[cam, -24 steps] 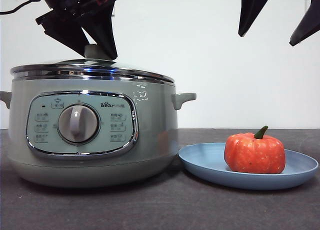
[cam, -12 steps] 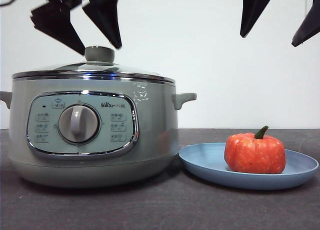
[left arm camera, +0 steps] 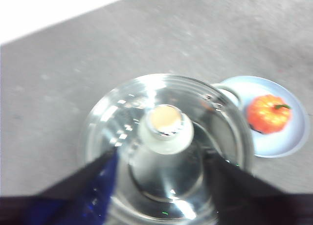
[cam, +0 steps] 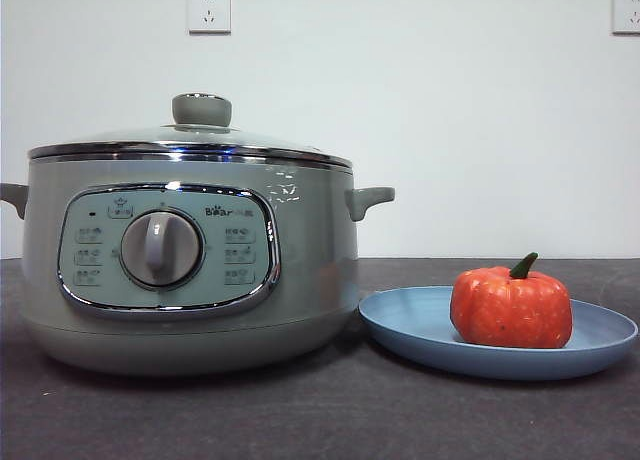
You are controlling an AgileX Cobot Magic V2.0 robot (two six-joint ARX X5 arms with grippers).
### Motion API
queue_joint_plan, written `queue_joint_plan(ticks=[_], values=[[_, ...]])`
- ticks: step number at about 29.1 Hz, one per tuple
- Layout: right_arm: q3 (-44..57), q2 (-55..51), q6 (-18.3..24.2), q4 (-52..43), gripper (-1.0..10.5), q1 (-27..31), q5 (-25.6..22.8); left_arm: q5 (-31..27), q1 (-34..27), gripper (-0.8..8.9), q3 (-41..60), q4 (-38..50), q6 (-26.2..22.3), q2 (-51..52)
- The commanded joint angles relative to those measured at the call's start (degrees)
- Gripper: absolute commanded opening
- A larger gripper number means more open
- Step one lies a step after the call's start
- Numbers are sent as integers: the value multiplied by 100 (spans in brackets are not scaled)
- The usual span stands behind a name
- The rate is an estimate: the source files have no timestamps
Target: Take the pumpkin out from the steamer,put the pumpkin in the blue plate,close the lid
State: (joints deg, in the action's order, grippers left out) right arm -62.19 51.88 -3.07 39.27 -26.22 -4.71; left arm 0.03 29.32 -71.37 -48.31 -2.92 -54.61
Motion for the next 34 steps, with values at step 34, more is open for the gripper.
queue_joint_plan(ticks=[34], values=[[3117, -2238, -245, -2675, 1, -9, -15, -739, -2, -3, 3604, 1521, 205, 3698]])
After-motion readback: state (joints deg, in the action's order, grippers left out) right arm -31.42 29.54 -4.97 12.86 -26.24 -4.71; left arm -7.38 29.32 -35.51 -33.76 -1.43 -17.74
